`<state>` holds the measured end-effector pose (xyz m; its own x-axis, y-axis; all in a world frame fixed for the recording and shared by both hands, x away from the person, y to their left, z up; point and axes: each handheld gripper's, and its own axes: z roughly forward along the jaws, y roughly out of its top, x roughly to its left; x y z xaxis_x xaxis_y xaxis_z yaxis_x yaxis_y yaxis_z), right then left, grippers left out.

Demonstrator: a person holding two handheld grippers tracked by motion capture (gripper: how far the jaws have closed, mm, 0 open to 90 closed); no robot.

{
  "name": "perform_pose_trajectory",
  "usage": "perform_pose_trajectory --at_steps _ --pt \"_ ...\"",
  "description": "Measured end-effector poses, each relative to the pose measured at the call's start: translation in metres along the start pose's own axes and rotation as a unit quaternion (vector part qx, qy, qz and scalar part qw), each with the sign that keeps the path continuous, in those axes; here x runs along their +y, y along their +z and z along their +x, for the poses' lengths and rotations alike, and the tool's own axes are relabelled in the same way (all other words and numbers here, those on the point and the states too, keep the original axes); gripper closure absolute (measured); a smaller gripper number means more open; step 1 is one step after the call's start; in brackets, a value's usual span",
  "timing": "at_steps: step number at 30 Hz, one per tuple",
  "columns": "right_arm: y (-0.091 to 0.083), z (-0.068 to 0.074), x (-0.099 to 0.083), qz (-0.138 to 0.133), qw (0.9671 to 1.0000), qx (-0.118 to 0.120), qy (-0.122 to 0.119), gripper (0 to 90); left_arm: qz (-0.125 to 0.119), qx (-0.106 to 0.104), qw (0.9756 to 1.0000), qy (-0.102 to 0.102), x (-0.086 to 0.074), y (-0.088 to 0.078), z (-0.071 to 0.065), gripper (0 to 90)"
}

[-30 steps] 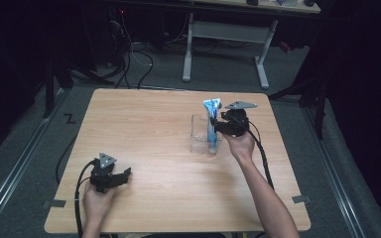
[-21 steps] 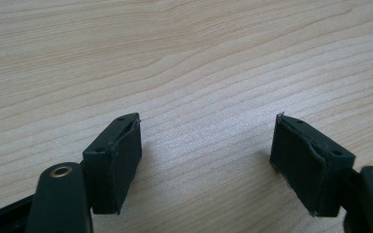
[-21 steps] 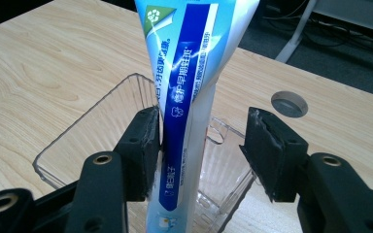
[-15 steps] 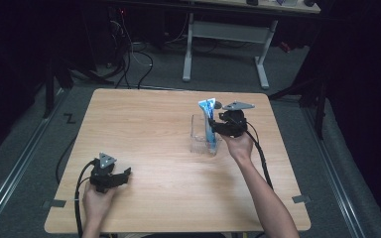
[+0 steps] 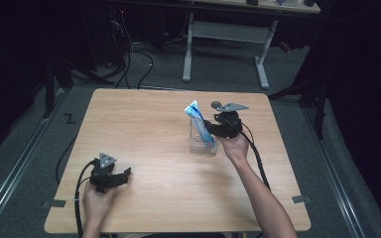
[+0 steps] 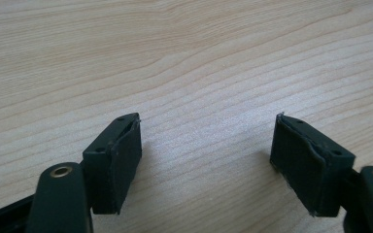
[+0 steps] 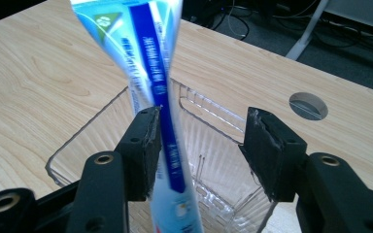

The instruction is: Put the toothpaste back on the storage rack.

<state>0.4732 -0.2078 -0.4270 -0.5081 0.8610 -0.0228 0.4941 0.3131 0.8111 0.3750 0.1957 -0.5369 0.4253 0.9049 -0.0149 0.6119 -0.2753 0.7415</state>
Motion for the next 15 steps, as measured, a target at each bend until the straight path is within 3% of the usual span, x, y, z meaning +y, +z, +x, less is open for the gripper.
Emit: perform_pose_trajectory --at_steps 15 --pt "-0.034 -0.003 -0.006 -0.042 0.9990 0.008 0.010 48.6 0.000 0.000 1.0000 0.000 0.000 0.000 0.000 27.3"
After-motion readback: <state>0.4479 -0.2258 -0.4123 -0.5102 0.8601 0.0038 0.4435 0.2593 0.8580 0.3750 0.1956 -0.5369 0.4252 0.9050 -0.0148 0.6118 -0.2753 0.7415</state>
